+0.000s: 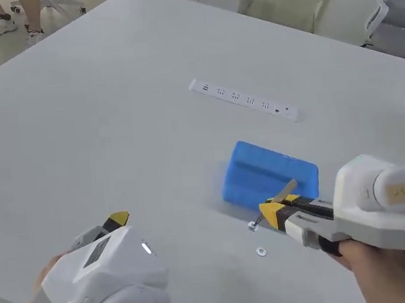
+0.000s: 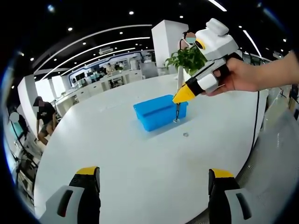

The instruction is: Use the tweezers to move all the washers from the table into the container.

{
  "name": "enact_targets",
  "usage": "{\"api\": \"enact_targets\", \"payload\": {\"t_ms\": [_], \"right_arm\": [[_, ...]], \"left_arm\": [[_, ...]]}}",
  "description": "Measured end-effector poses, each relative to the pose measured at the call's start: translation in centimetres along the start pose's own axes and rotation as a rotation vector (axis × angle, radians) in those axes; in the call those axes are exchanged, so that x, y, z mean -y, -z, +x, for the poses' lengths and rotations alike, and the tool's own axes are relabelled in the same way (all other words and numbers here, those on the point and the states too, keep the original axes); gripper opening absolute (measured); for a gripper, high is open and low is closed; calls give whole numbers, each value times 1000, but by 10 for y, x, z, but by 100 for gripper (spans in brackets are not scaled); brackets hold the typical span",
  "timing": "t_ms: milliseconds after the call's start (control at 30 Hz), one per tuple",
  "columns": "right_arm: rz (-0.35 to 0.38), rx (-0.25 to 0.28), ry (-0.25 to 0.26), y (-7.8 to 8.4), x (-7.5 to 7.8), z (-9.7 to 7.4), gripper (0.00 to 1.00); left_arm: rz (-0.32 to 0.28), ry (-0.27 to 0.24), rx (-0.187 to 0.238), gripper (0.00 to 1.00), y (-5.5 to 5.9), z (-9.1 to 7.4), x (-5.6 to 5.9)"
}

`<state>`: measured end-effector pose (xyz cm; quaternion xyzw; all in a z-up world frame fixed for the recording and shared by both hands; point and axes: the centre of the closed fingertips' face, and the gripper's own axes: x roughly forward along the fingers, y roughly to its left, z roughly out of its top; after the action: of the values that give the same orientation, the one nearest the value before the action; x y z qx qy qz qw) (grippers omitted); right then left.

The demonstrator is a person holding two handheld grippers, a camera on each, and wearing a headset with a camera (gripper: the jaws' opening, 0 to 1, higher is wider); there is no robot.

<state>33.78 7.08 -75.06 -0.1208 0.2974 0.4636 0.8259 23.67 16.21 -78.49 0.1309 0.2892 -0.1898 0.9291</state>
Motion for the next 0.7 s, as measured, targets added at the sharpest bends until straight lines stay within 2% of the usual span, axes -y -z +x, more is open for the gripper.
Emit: {"api": "enact_targets", "payload": {"t_ms": [433,700], "right_arm": [[15,21,16,-14,18,-2,2],[21,42,51,-23,38,-1,2]], "left_arm": [[1,6,-7,99,1,0,1],[-3,8,-8,99,1,0,1]]}}
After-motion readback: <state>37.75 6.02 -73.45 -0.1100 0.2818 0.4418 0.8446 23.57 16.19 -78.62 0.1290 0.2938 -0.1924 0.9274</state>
